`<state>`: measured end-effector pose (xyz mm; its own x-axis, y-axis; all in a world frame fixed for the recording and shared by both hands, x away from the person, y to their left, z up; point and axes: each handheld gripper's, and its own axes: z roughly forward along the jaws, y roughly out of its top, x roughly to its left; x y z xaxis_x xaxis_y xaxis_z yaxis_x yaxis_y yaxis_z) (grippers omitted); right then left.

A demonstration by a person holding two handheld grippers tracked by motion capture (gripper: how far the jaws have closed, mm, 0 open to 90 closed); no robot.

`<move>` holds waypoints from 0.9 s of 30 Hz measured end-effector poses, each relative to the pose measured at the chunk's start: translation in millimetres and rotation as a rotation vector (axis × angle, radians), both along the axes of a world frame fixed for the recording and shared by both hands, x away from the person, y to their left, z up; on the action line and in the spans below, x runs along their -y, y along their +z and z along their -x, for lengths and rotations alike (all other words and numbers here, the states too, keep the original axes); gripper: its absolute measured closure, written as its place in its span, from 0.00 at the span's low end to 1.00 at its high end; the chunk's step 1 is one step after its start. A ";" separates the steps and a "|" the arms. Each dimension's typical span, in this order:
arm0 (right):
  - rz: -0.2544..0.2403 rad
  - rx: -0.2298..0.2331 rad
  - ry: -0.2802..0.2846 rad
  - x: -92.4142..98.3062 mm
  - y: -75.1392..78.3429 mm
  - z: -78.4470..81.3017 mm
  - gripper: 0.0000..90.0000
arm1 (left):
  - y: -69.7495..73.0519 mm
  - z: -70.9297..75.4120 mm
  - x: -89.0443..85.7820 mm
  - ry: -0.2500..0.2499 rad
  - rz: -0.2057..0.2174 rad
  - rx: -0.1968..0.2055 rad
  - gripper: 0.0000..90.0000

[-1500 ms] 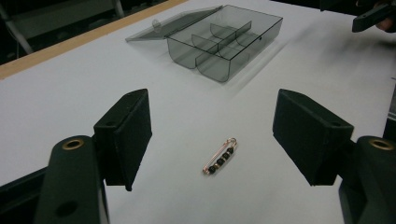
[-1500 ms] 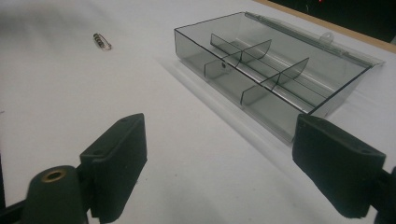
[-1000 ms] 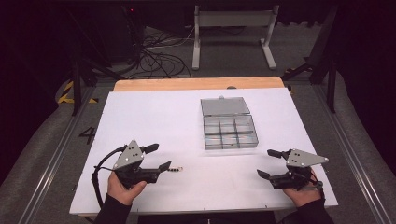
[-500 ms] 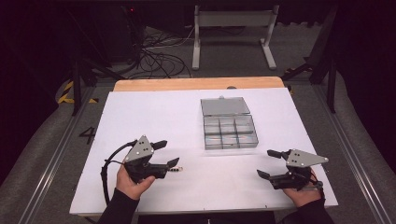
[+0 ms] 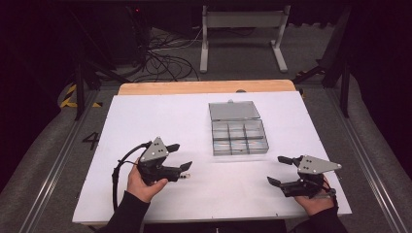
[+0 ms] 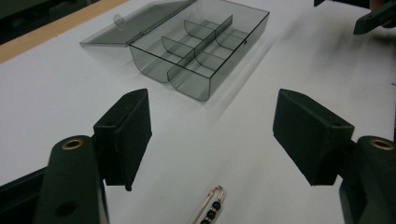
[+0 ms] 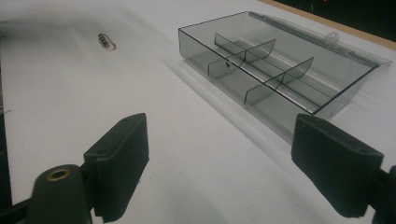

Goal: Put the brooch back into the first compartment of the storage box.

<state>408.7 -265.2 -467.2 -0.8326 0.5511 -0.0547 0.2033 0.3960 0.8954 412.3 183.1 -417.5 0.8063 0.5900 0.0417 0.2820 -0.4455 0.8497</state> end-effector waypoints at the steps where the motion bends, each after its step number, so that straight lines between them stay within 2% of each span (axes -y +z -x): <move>1: 0.000 0.000 0.001 0.0 0.0 0.1 0.22 | -0.3 -0.3 1.0 0.002 -0.013 0.007 0.32; 6: 0.000 -0.002 0.002 0.2 -0.2 0.0 0.22 | -1.3 -1.6 1.0 0.002 -0.028 -0.008 0.32; 8: -0.001 -0.002 0.004 0.1 -0.2 0.0 0.22 | -1.8 -2.6 0.8 -0.002 -0.026 -0.026 0.33; 11: -0.001 -0.004 0.005 -0.1 -0.3 0.0 0.22 | -2.8 -5.3 0.5 -0.011 -0.032 -0.082 0.39; 13: 0.002 -0.003 0.006 -0.5 -0.5 0.0 0.22 | -3.8 -7.0 0.0 -0.016 -0.040 -0.101 0.41; 15: 0.003 -0.004 0.008 -0.8 -0.5 0.1 0.23 | -4.4 -7.5 0.2 -0.028 -0.056 -0.108 0.45; 21: 0.005 -0.008 0.011 -0.9 -0.5 0.2 0.23 | -5.1 -7.9 3.3 -0.037 -0.149 -0.099 0.46; 23: 0.003 -0.008 0.012 -1.0 -0.6 0.2 0.23 | -6.0 -8.3 3.2 -0.037 -0.168 -0.103 0.47; 27: 0.003 -0.008 0.012 -1.2 -0.7 0.2 0.23 | -9.2 -11.1 3.4 -0.054 -0.201 -0.137 0.50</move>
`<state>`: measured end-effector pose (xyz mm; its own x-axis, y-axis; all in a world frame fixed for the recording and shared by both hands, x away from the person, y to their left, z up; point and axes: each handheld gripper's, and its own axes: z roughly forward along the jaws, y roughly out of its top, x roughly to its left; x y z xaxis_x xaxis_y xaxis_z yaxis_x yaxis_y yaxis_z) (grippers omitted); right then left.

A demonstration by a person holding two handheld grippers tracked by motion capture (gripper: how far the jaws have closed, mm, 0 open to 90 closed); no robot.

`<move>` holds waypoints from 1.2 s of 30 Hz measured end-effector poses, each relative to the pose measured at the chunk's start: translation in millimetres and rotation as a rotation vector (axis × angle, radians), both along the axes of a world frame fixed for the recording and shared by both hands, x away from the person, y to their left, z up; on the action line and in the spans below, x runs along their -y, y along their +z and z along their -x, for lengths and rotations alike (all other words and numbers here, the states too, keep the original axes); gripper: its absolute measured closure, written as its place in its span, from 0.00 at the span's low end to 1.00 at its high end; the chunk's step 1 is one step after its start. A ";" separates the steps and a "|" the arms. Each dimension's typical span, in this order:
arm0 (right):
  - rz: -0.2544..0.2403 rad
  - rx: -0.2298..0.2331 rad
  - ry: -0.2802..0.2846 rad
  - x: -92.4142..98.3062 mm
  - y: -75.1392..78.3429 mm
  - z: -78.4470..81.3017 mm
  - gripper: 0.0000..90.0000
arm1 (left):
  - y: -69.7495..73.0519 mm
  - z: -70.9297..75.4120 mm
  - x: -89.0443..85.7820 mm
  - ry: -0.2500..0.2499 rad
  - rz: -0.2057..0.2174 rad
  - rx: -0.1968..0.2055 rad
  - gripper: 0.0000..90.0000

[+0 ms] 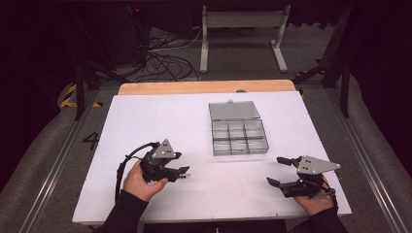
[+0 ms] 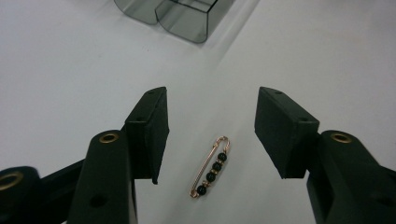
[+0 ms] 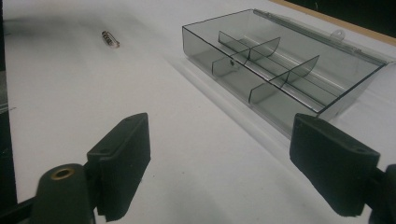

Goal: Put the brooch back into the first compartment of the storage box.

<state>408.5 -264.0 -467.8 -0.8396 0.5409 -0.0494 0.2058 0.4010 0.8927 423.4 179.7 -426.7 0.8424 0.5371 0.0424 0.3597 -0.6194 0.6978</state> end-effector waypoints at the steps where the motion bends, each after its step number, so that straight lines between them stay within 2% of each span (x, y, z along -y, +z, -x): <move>1: 0.000 0.000 0.000 0.0 0.0 0.0 0.23 | -0.6 -0.7 0.2 -0.001 -0.016 -0.007 0.51; 10: 0.001 -0.002 0.002 -0.3 -0.3 -0.3 0.23 | -9.5 -7.8 2.8 -0.011 -0.082 -0.090 0.55; 17: 0.003 -0.004 0.002 -0.5 -0.3 -0.3 0.23 | -14.8 -12.0 4.7 -0.016 -0.124 -0.127 0.58; 32: 0.005 -0.005 0.004 -0.7 -0.6 -0.5 0.24 | -25.4 -17.5 10.3 -0.047 -0.204 -0.175 0.64; 36: 0.004 -0.004 0.004 -0.7 -0.6 -0.4 0.24 | -28.0 -17.0 13.5 -0.050 -0.241 -0.179 0.65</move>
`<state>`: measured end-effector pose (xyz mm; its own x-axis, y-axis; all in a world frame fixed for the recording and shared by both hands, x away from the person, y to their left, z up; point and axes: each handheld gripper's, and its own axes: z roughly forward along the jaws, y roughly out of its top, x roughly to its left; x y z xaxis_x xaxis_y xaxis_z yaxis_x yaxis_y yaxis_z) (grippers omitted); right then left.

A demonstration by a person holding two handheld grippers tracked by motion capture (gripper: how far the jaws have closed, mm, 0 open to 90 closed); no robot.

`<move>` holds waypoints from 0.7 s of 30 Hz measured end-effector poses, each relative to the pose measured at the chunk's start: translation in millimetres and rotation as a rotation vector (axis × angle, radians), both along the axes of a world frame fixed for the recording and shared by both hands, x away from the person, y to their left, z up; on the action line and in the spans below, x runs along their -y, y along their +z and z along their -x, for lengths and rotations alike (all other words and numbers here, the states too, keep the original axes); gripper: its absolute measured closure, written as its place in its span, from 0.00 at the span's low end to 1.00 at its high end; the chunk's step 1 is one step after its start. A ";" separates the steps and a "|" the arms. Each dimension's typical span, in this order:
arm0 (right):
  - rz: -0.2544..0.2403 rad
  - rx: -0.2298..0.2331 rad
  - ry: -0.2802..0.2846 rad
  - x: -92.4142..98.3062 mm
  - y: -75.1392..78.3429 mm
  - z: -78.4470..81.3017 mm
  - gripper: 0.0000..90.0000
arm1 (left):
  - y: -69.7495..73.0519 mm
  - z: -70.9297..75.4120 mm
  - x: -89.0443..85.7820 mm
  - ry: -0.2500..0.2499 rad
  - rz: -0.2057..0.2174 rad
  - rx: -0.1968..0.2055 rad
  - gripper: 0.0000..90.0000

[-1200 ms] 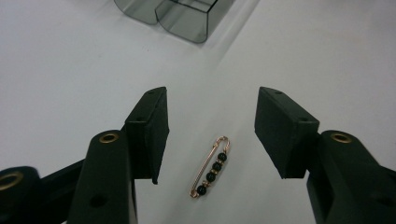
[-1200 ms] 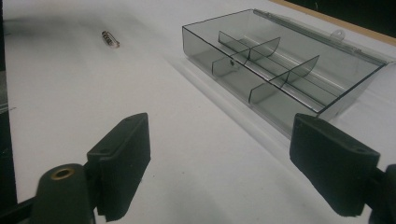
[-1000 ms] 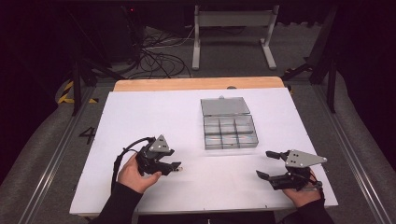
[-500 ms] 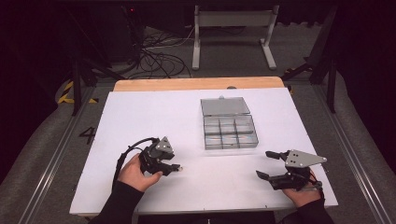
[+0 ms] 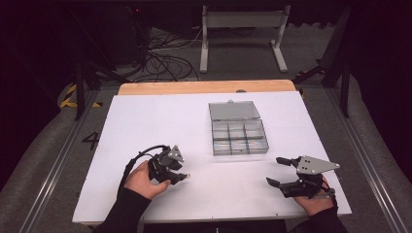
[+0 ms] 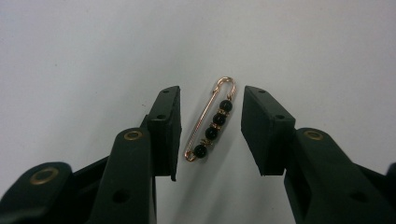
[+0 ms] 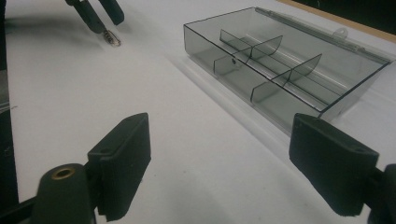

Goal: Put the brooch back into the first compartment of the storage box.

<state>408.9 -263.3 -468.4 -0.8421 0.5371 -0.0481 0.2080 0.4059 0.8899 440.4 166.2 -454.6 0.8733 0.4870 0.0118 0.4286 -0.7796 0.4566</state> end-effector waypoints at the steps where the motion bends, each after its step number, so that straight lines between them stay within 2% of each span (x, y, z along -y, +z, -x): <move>1: 0.000 0.000 0.000 0.0 0.0 0.0 0.24 | -0.7 -0.3 0.8 -0.006 -0.009 0.001 0.65; 7: 0.003 -0.002 0.000 0.0 -0.1 -0.1 0.24 | -4.2 -0.3 4.3 -0.011 -0.043 -0.006 0.66; 15: 0.003 -0.004 0.003 -0.1 -0.3 -0.2 0.24 | -5.7 -0.4 5.7 -0.024 -0.049 0.007 0.68; 21: 0.003 -0.005 0.005 -0.5 -0.4 0.0 0.23 | -7.3 -0.2 7.1 -0.056 -0.057 0.019 0.73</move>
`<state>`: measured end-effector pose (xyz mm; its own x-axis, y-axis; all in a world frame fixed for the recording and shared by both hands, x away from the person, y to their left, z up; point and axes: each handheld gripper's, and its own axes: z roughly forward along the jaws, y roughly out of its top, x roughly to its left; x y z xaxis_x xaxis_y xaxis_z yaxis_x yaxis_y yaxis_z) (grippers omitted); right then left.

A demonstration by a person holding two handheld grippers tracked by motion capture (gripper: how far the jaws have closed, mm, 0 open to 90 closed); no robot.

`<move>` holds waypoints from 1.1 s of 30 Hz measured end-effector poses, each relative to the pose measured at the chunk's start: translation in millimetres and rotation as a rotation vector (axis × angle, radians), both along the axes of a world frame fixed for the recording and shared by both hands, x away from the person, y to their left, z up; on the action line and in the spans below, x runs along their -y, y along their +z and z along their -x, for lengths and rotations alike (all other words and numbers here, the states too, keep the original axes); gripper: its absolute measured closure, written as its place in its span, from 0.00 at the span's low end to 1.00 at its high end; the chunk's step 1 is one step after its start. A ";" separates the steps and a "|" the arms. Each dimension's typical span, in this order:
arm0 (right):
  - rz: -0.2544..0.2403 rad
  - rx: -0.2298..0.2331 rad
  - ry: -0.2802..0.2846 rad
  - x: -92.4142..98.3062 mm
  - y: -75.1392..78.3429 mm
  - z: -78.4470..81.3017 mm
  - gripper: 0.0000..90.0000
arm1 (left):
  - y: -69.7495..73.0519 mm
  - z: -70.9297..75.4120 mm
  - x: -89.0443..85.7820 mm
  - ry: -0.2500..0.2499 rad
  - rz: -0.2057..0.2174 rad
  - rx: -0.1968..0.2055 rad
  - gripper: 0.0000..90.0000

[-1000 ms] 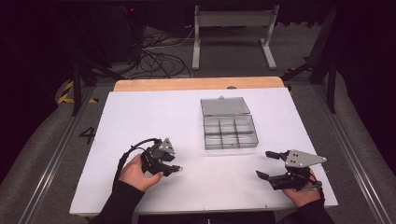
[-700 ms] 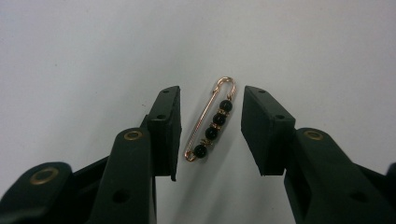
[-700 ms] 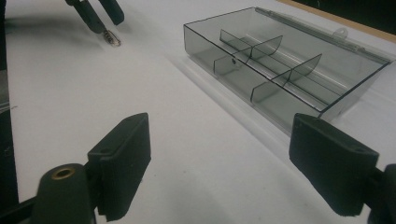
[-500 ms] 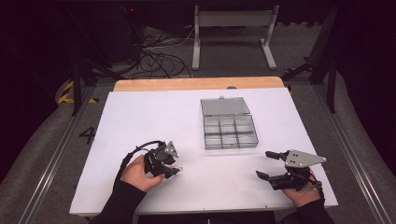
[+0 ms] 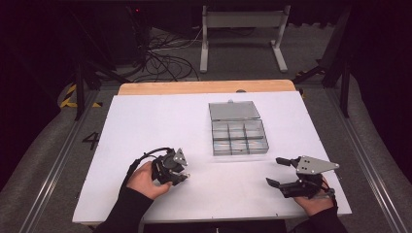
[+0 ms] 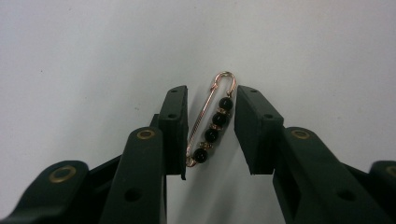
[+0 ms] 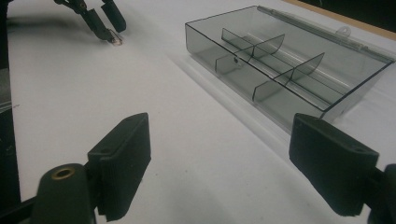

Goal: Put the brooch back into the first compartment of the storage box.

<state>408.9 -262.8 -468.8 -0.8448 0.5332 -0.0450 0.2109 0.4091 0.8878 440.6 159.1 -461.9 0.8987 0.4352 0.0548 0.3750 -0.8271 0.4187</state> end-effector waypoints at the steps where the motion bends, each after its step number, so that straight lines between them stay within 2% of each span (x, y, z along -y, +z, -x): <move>1: 0.000 0.000 0.001 0.1 0.0 -0.1 0.24 | -0.1 0.2 -0.1 0.000 0.001 0.001 0.74; 14: 0.004 -0.007 0.010 -1.0 -0.5 -0.1 0.24 | -1.9 -4.2 -1.9 0.001 0.021 -0.050 0.80; 17: 0.003 -0.008 0.012 -1.4 -0.9 -0.2 0.24 | -2.2 -4.7 -2.1 0.000 0.027 -0.050 0.83; 21: 0.005 -0.007 0.013 -1.4 -0.8 -0.1 0.24 | -1.4 -4.2 -1.8 -0.003 0.016 -0.049 0.92; 27: 0.005 -0.007 0.013 -1.3 -0.8 -0.1 0.24 | -0.4 -4.4 -1.8 0.003 0.013 -0.050 0.93; 33: 0.004 -0.007 0.014 -1.2 -0.8 -0.1 0.24 | 3.0 -4.2 -4.5 0.006 0.039 -0.039 0.93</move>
